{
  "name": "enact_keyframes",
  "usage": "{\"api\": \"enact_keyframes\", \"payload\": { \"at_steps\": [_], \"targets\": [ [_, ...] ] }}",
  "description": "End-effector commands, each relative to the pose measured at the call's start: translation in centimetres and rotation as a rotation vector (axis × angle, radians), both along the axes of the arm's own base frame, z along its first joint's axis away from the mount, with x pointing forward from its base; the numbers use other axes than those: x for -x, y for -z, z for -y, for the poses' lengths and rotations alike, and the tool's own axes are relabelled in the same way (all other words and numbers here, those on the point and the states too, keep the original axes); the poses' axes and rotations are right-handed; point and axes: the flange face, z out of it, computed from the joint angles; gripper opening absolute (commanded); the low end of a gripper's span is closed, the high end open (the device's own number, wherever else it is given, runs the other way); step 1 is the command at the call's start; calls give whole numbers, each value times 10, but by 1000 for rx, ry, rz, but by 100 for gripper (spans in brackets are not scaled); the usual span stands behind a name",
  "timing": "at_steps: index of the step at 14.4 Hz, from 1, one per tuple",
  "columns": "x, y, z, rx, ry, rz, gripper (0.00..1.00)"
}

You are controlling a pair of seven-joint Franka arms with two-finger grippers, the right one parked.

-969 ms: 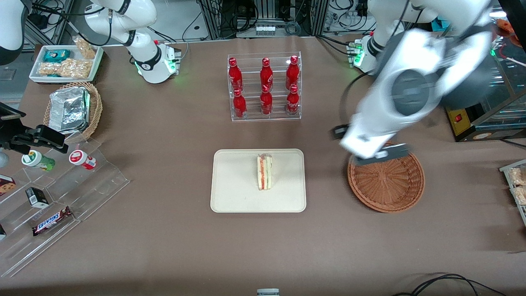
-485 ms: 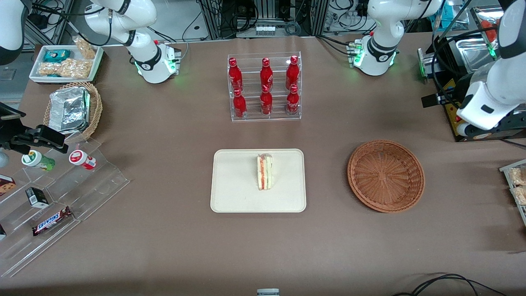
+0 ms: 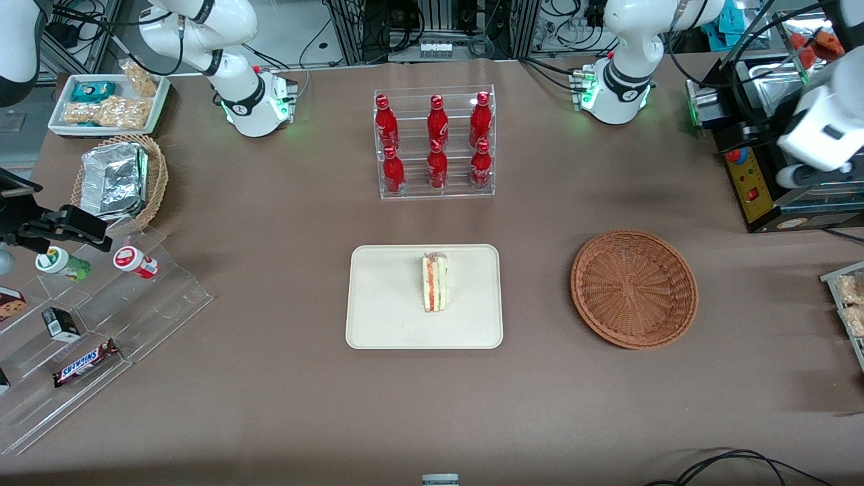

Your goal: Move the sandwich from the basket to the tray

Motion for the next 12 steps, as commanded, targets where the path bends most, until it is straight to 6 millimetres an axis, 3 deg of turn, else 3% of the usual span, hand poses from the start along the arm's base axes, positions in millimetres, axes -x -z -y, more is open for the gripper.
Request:
{"api": "enact_keyframes", "payload": {
  "at_steps": [1, 3, 7, 12],
  "targets": [
    [-8, -13, 3, 40, 26, 70, 100],
    [-9, -24, -3, 97, 7, 108, 100],
    [0, -24, -3, 87, -8, 58, 100],
    [-12, -23, -4, 59, 11, 136, 100]
  ]
}}
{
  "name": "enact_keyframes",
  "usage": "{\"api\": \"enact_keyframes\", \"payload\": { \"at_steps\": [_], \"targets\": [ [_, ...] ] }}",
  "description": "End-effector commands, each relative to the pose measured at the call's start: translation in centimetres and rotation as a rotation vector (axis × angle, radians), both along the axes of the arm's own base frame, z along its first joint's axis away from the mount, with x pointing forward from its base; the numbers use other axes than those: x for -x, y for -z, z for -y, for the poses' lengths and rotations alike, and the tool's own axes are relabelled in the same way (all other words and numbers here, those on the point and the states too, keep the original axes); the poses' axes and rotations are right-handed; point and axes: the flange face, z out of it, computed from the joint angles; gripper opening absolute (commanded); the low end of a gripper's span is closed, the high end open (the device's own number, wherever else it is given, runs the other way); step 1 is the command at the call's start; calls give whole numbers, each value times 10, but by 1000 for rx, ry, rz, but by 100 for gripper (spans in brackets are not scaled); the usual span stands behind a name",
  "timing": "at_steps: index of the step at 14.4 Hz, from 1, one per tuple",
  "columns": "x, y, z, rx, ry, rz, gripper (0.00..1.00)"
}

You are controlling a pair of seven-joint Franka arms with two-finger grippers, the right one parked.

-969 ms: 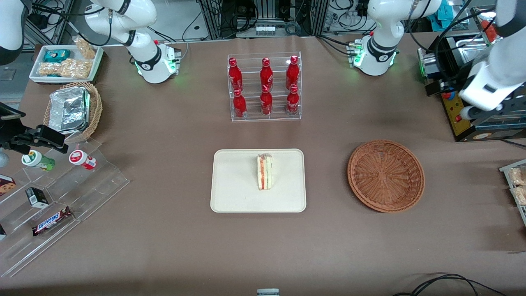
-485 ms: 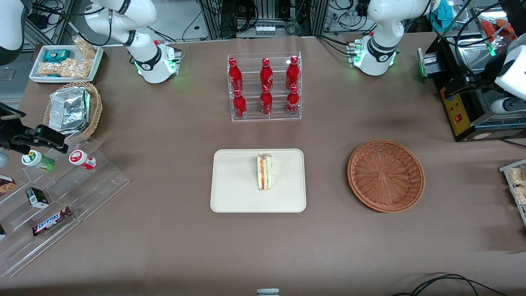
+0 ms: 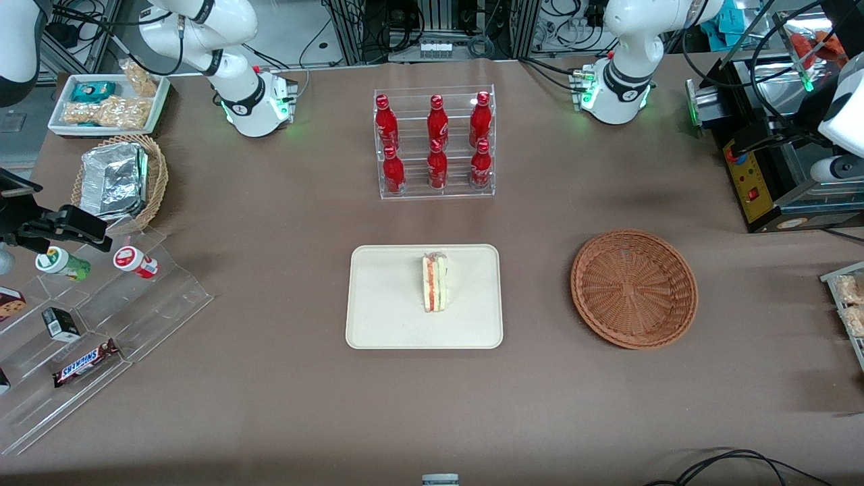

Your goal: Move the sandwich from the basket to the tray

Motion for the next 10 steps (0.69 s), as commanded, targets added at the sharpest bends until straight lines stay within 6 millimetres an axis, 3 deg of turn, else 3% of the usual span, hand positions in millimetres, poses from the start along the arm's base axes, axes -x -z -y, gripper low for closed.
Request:
{"api": "enact_keyframes", "payload": {
  "at_steps": [1, 10],
  "targets": [
    [-6, -5, -1, -12, 15, 63, 100],
    [-15, -9, 43, 0, 84, 147, 100]
  ]
}}
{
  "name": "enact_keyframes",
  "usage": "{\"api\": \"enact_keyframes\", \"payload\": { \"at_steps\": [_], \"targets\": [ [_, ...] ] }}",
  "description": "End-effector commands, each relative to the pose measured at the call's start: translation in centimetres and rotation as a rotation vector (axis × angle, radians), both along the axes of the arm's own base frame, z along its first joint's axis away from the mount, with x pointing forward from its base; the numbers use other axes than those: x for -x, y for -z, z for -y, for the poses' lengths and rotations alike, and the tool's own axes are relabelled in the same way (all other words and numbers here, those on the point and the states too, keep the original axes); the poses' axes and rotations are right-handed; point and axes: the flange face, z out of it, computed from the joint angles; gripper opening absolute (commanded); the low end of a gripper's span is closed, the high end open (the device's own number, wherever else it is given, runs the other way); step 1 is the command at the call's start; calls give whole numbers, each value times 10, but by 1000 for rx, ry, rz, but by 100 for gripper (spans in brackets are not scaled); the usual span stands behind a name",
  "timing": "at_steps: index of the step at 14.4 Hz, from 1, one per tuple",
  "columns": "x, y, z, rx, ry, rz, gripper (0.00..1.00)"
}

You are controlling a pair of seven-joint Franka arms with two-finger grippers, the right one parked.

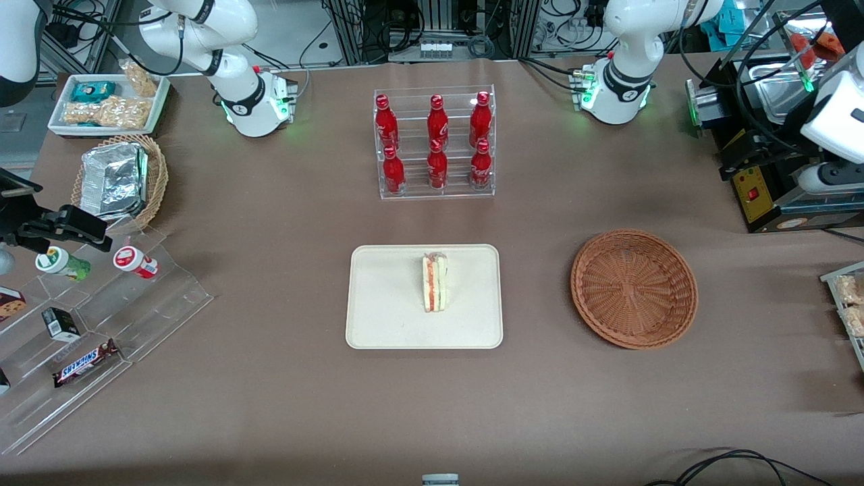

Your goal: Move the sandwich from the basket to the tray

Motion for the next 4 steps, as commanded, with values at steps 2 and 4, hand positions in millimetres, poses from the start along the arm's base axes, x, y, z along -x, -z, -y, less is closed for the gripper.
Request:
{"api": "enact_keyframes", "payload": {
  "at_steps": [2, 4],
  "targets": [
    [-1, -4, 5, 0, 10, 16, 100],
    [0, -3, 5, -1, 10, 10, 100]
  ]
}}
